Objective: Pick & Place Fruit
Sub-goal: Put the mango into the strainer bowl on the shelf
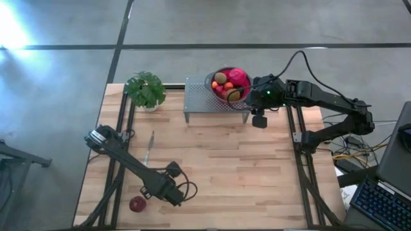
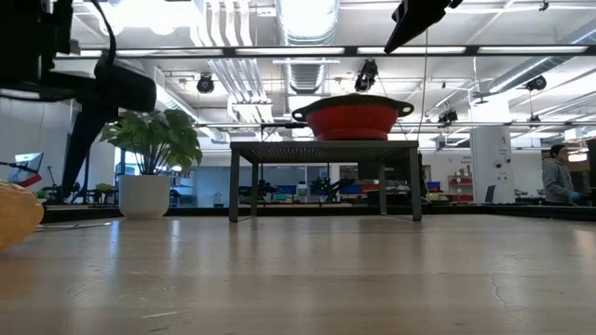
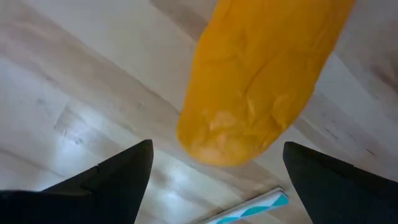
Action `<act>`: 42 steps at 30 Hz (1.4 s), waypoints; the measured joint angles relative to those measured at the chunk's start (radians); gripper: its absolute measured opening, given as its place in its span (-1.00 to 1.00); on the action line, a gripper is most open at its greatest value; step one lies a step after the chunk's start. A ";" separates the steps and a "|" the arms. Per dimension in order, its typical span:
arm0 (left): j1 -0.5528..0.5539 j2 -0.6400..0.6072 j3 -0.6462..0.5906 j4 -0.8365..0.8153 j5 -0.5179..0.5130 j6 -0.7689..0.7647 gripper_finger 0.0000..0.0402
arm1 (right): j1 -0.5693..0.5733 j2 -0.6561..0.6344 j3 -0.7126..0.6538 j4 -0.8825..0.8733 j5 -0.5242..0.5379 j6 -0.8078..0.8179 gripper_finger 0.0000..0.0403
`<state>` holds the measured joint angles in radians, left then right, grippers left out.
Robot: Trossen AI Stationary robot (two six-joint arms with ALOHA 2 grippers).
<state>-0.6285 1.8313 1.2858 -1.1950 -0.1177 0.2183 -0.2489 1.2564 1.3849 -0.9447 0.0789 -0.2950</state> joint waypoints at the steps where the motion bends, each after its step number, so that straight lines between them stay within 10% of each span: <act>1: -0.001 0.008 0.000 0.009 0.000 0.008 0.80 | 0.000 0.000 0.000 0.000 0.000 -0.002 -0.46; 17: -0.005 0.090 -0.027 0.063 0.020 0.122 0.79 | -0.001 0.000 -0.003 0.005 0.000 -0.022 -0.70; 25: -0.005 0.093 -0.025 0.070 0.019 0.121 0.42 | 0.000 0.002 -0.006 0.007 0.001 -0.031 -0.74; 32: -0.005 0.084 0.017 0.099 0.020 -0.041 0.06 | 0.000 0.002 -0.007 0.007 0.000 -0.031 -0.64; 42: 0.014 -0.012 0.021 0.309 0.026 -0.294 0.13 | 0.075 0.002 -0.008 0.007 -0.142 -0.021 -0.55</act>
<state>-0.6145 1.8198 1.3064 -0.8856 -0.0922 -0.0756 -0.1734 1.2583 1.3771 -0.9379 -0.0626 -0.3161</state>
